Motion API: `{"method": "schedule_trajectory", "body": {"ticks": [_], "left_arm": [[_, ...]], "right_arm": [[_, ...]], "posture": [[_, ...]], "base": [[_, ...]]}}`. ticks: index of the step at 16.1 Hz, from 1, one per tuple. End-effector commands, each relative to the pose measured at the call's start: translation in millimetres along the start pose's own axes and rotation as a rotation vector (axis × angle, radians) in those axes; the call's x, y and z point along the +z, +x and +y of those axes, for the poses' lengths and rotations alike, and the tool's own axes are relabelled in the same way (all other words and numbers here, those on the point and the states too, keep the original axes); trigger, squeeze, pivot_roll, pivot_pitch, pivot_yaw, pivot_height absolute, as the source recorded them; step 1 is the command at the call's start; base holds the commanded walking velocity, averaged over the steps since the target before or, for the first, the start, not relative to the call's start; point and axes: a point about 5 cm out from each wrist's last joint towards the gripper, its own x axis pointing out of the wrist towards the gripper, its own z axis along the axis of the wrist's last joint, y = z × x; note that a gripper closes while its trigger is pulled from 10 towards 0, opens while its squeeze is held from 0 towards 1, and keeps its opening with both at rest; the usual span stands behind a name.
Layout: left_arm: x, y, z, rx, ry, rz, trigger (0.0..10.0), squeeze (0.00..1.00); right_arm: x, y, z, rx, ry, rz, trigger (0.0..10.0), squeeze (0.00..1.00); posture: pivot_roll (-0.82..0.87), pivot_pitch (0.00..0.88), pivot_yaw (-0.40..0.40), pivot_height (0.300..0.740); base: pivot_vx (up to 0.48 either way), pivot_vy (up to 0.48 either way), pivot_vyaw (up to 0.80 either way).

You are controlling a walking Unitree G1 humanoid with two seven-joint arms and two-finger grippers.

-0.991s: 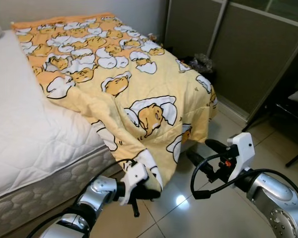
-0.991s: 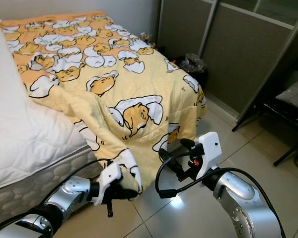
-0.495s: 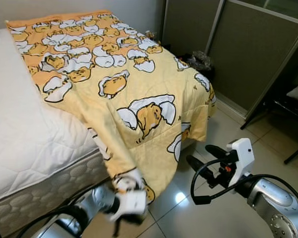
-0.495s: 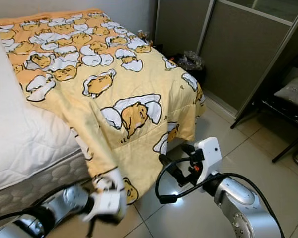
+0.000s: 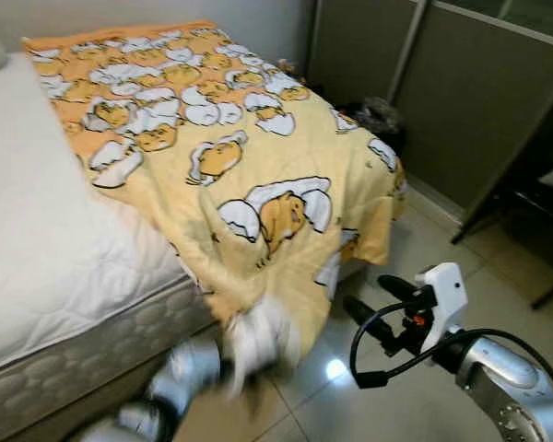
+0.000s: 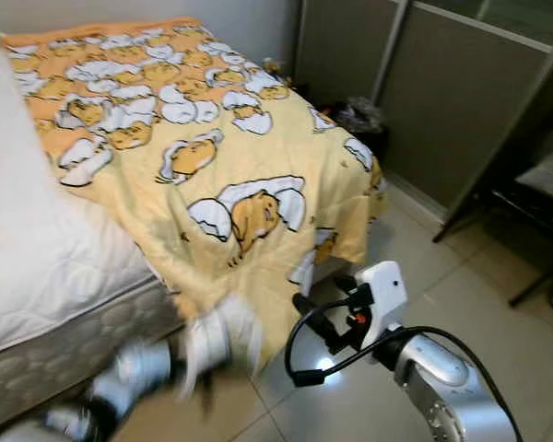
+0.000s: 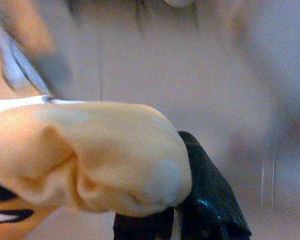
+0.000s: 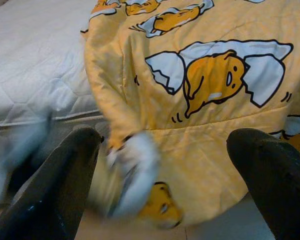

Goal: Clean up the room

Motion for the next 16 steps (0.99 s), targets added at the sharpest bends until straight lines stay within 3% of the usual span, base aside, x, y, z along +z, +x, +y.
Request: {"method": "schedule_trajectory", "body": {"ticks": [1, 2, 4, 5, 6, 7, 8, 9, 12, 13, 14, 16], "left_arm": [[29, -3.6, 15.5, 0.036, -0.082, -0.167, 0.0, 0.0], [70, 7.6, 18.3, 0.015, -0.226, -0.387, 0.0, 0.0], [95, 16.9, 10.2, -0.017, -0.348, -0.535, 0.0, 0.0], [100, 18.3, 6.3, -0.029, -0.336, -0.543, 0.0, 0.0], [107, 18.6, -2.2, -0.07, -0.267, -0.526, 0.0, 0.0], [111, 14.6, -7.8, -0.095, -0.155, -0.464, 0.0, 0.0], [113, 4.8, -11.1, -0.107, 0.019, -0.363, 0.0, 0.0], [116, -1.9, -12.6, -0.115, 0.106, -0.309, 0.0, 0.0], [118, -0.5, -8.4, -0.043, 0.031, -0.325, 0.0, 0.0], [105, 4.4, -10.8, -0.01, -0.011, -0.299, 0.0, 0.0], [96, 6.1, -12.9, -0.01, -0.002, -0.267, 0.0, 0.0], [58, 4.4, -7.5, 0.03, 0.107, -0.056, 0.0, 0.0]], "right_arm": [[0, -1.2, -2.0, -0.006, -0.014, 0.004, 10.0, 0.0], [1, -2.0, -2.4, -0.007, -0.018, 0.004, 10.0, 0.0], [2, -3.1, -2.9, -0.012, -0.025, 0.006, 10.0, 0.0], [2, -3.3, -3.0, -0.012, -0.025, 0.007, 10.0, 0.0], [1, -3.7, -3.1, -0.014, -0.026, 0.008, 10.0, 0.0], [1, -3.9, -3.3, -0.014, -0.027, 0.01, 10.0, 0.0], [0, -3.8, -3.1, -0.014, -0.027, 0.011, 10.0, 0.0], [0, -3.0, -3.0, -0.013, -0.027, 0.012, 10.0, 0.0], [4, 4.1, -3.1, -0.022, -0.025, -0.019, 10.0, 0.0], [10, 7.3, -2.3, -0.031, -0.021, -0.056, 10.0, 0.01], [12, 6.6, -1.1, -0.025, -0.014, -0.068, 10.0, 0.0], [17, -3.6, -3.0, -0.025, 0.011, -0.079, 10.0, 0.01]], "posture": [[-0.2, 0.0, -0.018, 0.74], [-0.2, 0.0, -0.019, 0.74], [-0.21, 0.0, -0.016, 0.74], [-0.21, 0.0, -0.016, 0.74], [-0.22, 0.0, -0.015, 0.74], [-0.21, 0.0, -0.015, 0.74], [-0.21, 0.0, -0.015, 0.74], [-0.21, 0.0, -0.015, 0.74], [-0.21, 0.0, -0.015, 0.74], [-0.19, 0.0, -0.012, 0.74], [-0.19, 0.0, -0.013, 0.74], [-0.2, 0.0, -0.014, 0.74]], "base": [[0.0, 0.0, 0.0], [0.0, 0.0, 0.0], [0.0, 0.0, 0.0], [0.0, 0.0, 0.0], [0.0, 0.0, 0.0], [0.0, 0.0, 0.0], [0.0, 0.0, 0.0], [0.0, 0.0, 0.0], [0.0, 0.0, 0.0], [0.0, 0.0, 0.0], [0.0, 0.0, 0.0], [0.0, 0.0, 0.0]]}}
